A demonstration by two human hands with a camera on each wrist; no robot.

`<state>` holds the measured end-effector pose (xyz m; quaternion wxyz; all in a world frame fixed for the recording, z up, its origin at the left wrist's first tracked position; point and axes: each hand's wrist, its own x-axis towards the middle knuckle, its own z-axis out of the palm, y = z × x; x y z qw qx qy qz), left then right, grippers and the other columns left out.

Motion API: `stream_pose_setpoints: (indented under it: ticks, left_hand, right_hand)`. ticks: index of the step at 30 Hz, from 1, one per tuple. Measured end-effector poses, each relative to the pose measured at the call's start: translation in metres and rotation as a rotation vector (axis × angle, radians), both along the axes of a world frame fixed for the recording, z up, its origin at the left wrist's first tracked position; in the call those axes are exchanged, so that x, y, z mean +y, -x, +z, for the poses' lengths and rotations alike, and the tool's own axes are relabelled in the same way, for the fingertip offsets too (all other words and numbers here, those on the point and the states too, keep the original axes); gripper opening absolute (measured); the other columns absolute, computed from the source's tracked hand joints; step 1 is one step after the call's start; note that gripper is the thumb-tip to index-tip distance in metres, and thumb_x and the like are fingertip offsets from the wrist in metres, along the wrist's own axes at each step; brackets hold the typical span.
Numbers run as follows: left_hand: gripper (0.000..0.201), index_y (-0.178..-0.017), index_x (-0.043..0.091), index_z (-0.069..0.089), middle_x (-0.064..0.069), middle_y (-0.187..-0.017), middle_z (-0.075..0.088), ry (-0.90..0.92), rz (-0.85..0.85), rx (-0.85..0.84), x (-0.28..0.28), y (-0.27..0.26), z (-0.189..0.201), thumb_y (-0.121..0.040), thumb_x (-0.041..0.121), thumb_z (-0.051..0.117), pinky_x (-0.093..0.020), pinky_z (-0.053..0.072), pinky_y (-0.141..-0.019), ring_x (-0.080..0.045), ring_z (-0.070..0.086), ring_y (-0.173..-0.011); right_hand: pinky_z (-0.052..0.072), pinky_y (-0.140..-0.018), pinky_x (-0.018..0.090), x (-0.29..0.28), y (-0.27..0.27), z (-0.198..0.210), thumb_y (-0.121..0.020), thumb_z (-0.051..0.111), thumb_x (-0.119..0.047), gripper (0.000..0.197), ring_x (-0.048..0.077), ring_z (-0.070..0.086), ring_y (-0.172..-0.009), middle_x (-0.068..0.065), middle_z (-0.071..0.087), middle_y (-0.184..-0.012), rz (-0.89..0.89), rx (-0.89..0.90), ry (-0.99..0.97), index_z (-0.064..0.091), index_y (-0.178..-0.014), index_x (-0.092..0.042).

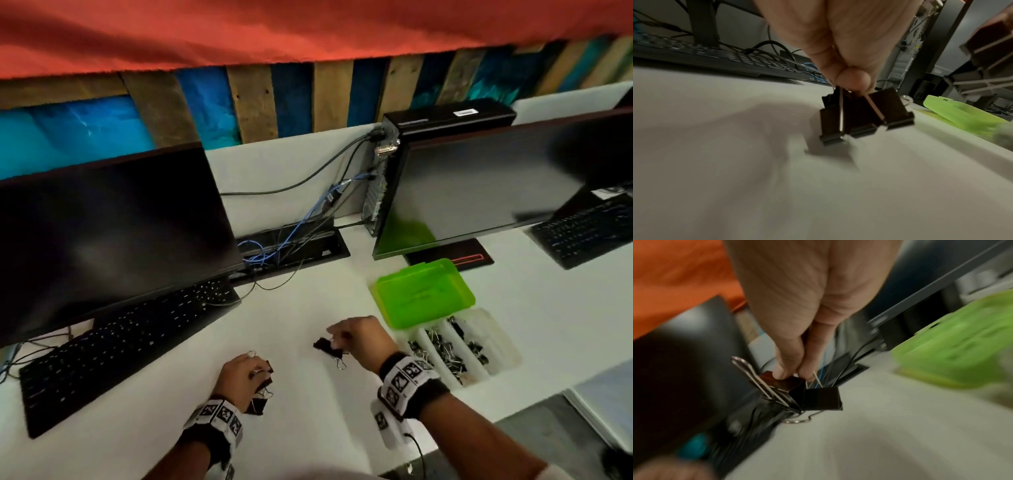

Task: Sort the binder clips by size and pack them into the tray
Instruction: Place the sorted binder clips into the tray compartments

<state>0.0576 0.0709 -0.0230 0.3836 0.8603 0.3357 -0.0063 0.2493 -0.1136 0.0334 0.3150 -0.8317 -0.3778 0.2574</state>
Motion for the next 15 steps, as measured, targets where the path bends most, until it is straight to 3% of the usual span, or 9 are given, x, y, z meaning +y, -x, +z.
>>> stream_pose_setpoints:
  ticks: [3,5,8,12,15]
  left_hand:
    - [0.028,-0.065,0.030,0.065,0.001,-0.081,0.065,0.071,-0.010,0.020,-0.023,-0.037,0.012,-0.075,0.006,0.075,-0.007,0.042,-0.067,-0.013,0.063,-0.077]
    - [0.034,-0.061,0.036,0.061,0.003,-0.077,0.065,0.093,-0.055,-0.009,-0.043,-0.072,0.024,-0.073,0.009,0.078,-0.009,0.044,-0.067,-0.014,0.064,-0.074]
    - [0.033,-0.057,0.037,0.064,0.004,-0.073,0.068,0.142,-0.100,-0.085,-0.076,-0.133,0.042,-0.068,0.012,0.081,-0.019,0.051,-0.070,-0.009,0.064,-0.069]
    - [0.012,-0.073,0.023,0.072,0.011,-0.070,0.064,0.174,-0.213,-0.192,-0.133,-0.210,0.061,-0.070,0.015,0.080,-0.002,0.042,-0.064,0.005,0.059,-0.066]
    - [0.007,-0.079,0.021,0.072,0.011,-0.071,0.063,0.190,-0.267,-0.232,-0.175,-0.257,0.066,-0.074,0.021,0.078,-0.005,0.044,-0.066,0.005,0.057,-0.066]
  right_hand:
    - [0.047,-0.067,0.006,-0.050,-0.062,0.025,-0.074,0.075,-0.008,0.020,0.000,0.062,-0.065,0.000,0.071,-0.072,-0.371,0.013,-0.156,0.074,-0.093,-0.013]
    - [0.050,-0.069,0.010,-0.091,-0.104,0.034,-0.073,0.076,-0.011,0.020,0.001,0.065,-0.060,0.001,0.072,-0.071,-0.582,0.010,-0.209,0.073,-0.091,-0.016]
    - [0.055,-0.078,0.028,-0.153,-0.157,0.032,-0.072,0.077,-0.012,0.018,0.016,0.070,-0.065,0.006,0.073,-0.072,-0.803,0.008,-0.153,0.073,-0.090,-0.016]
    - [0.055,-0.087,0.038,-0.209,-0.189,0.008,-0.069,0.079,-0.012,0.022,0.022,0.070,-0.077,0.009,0.074,-0.076,-0.876,0.029,0.024,0.074,-0.090,-0.013]
    - [0.051,-0.086,0.032,-0.230,-0.192,-0.005,-0.070,0.079,-0.011,0.023,0.026,0.067,-0.086,0.014,0.074,-0.086,-0.830,0.023,0.176,0.074,-0.092,-0.008]
